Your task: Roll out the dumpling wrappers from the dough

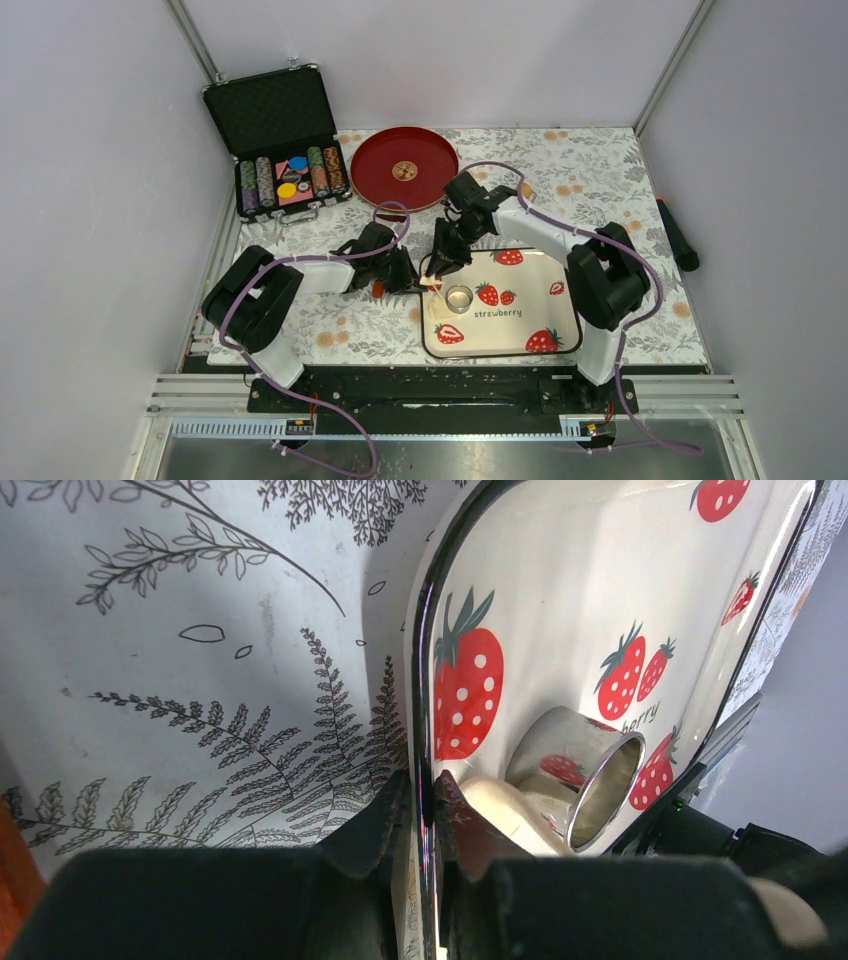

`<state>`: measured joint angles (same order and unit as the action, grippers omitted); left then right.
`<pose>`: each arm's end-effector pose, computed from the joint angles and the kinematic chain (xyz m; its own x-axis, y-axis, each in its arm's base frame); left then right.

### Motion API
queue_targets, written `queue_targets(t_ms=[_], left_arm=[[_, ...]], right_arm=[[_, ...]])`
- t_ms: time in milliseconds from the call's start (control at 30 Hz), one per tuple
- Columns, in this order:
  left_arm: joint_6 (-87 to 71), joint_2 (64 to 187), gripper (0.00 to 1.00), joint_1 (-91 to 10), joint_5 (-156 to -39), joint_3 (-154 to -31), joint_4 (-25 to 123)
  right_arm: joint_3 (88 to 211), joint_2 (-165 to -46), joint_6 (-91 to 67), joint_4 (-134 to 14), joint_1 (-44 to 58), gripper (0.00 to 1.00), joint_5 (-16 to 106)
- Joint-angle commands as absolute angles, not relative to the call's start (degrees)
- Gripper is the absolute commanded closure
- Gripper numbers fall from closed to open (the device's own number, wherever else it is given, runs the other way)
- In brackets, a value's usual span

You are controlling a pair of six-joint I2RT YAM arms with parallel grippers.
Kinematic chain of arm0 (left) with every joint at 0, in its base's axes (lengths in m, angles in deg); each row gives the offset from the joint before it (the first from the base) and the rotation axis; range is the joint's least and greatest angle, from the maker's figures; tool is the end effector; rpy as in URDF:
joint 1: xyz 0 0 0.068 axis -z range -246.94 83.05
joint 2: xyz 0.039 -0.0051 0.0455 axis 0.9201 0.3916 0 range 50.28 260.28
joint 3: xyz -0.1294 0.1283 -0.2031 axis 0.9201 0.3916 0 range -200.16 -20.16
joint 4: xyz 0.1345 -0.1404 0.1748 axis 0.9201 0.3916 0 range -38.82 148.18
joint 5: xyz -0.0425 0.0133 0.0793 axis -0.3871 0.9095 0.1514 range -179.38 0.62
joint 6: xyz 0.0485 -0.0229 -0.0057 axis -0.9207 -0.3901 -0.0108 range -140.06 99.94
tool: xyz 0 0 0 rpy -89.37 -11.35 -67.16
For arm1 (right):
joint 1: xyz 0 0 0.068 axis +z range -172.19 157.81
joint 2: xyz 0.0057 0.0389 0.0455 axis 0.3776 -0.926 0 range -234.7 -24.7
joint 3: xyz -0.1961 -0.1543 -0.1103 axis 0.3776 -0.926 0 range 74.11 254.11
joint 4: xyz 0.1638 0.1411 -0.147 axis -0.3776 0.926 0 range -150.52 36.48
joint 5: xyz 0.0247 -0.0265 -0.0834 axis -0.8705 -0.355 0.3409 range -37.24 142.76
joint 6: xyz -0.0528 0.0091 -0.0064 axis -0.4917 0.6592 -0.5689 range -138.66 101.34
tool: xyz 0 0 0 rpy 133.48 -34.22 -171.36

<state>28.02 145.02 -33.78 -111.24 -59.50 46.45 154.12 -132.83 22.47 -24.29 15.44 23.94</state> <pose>0.2423 -0.1743 0.1262 -0.9574 -0.1993 -0.2090 -0.0107 0.7477 -0.6640 0.3000 0.2529 0.2070 -0.9983 -0.0418 -0.0403 -0.0578 0.7888 0.6120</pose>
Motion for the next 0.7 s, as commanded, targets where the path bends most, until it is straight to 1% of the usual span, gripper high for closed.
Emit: queue_targets(t_ms=[0,433,667], left_arm=[[25.1,148.7,1.0,-33.0,-107.0,-57.4,51.8],[25.2,148.7,1.0,-33.0,-106.8,-57.4,51.8],[25.1,148.8,1.0,-33.0,-106.9,-57.4,51.7]], right_arm=[[152.4,-126.6,24.4,-25.5,17.0,0.76,22.2],[145.6,-114.3,26.0,-25.4,18.9,0.75,22.3],[143.1,-106.9,27.1,-24.2,18.9,0.74,24.7]])
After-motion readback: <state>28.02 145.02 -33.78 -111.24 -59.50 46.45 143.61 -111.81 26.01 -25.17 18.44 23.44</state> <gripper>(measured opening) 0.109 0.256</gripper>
